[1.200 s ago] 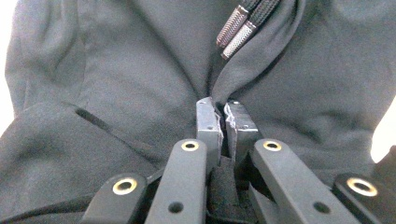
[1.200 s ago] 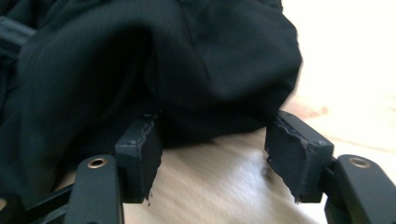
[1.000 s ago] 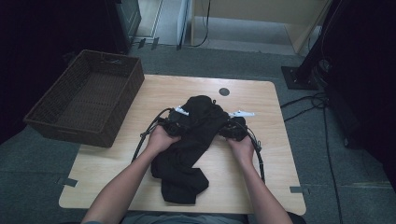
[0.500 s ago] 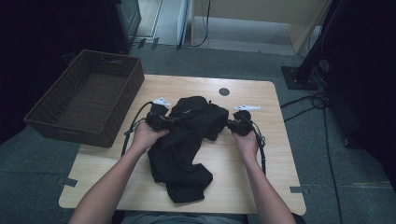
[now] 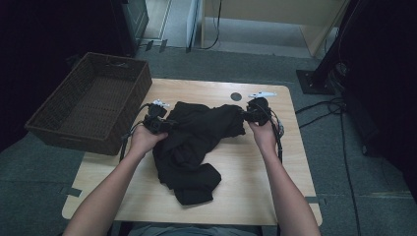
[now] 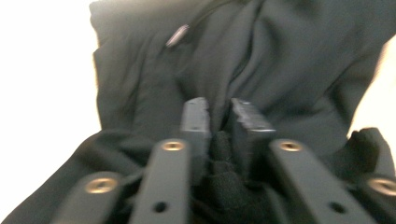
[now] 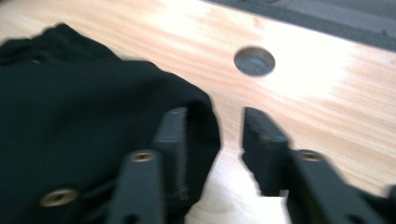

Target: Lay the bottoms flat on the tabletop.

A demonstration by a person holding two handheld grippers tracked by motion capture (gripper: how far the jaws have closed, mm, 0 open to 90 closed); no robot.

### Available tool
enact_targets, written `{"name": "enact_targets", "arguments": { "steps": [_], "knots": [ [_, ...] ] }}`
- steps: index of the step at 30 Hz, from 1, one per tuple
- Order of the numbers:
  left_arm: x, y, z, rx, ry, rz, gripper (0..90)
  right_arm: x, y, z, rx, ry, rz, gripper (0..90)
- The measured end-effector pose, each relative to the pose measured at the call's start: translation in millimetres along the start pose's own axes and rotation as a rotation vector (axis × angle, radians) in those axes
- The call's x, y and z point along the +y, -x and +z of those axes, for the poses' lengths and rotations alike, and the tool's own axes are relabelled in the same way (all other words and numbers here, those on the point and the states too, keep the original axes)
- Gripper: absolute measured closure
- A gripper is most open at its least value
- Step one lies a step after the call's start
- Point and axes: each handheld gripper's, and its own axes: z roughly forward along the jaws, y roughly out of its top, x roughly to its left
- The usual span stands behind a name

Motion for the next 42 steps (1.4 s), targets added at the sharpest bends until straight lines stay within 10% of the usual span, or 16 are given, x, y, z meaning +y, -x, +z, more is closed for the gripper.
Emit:
{"name": "enact_targets", "arguments": {
  "steps": [9,18,23,30,42],
  "knots": [
    [19.3,28.2,-23.2,-0.097,0.069,0.050,56.7,-27.3,-17.8,-18.2,0.111,0.037,0.041,68.5],
    [8.8,48.1,21.9,-0.167,-0.010,0.055,66.1,-54.4,-30.5,11.7,0.168,-0.017,0.106,78.5],
    [-6.0,43.7,45.5,-0.126,-0.059,0.043,67.9,-58.4,-37.2,46.1,0.106,-0.046,0.134,81.2],
    [-23.6,29.9,52.3,-0.003,-0.126,0.088,67.7,-61.7,-34.8,51.1,0.059,-0.063,0.082,85.9],
    [-34.6,12.2,38.5,0.021,-0.107,0.083,68.8,-60.0,-23.8,47.0,0.021,-0.096,0.009,90.0]
  ]
}}
